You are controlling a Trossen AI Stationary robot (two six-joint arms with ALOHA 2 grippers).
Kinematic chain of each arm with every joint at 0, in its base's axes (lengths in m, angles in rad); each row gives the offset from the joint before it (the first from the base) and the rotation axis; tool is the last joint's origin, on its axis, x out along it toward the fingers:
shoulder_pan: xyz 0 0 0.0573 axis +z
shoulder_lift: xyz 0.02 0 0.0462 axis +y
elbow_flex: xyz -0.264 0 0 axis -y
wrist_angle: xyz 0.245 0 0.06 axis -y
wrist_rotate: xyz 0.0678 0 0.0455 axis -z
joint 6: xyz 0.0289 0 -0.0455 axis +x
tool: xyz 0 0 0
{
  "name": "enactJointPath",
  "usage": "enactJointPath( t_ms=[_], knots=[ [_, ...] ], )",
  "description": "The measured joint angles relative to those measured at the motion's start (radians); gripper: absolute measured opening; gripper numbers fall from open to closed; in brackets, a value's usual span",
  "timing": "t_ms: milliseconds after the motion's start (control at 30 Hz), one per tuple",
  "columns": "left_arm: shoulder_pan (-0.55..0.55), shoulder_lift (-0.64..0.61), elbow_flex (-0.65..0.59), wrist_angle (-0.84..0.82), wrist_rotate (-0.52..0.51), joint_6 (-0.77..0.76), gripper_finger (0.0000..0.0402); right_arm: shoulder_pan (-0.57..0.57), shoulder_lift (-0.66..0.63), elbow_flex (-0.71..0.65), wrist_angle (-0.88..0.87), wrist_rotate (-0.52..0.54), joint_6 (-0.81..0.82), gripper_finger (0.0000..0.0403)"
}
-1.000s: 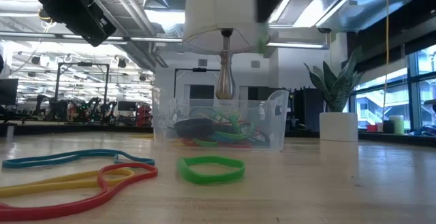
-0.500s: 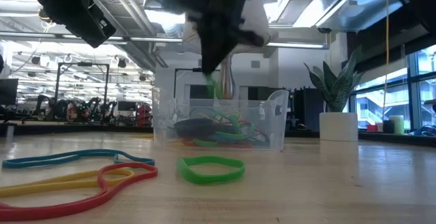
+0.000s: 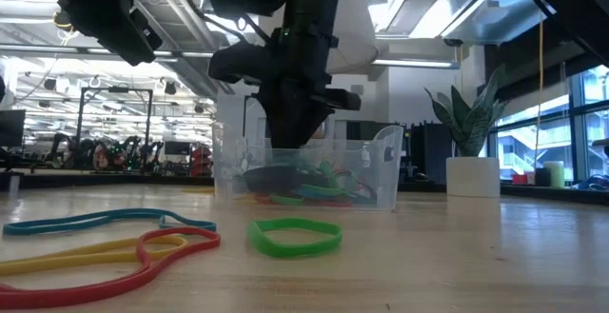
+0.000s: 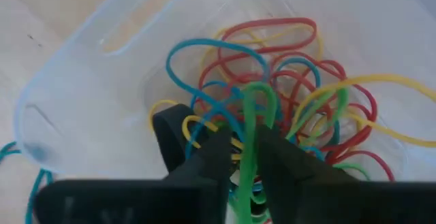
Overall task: Pick and place rubber bands into bin
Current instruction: Put the top right green rubber band into the container, then put the blue rubber band into the container
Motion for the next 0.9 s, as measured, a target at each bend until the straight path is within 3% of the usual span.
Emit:
enactJointPath(
  t_ms=[467,667,900],
  knots=[
    [0.000,0.000,0.000,-0.002,-0.009,0.001,0.0003,0.005,-0.111,0.002,0.017,0.025,0.002,0.0217],
    [0.000,0.000,0.000,-0.004,-0.002,0.001,0.0004,0.061,-0.178,0.002,0.025,0.064,-0.041,0.0229],
    [0.000,0.000,0.000,-0.003,-0.001,0.001,0.0004,0.202,-0.178,-0.004,0.112,0.124,-0.338,0.0206]
  ],
)
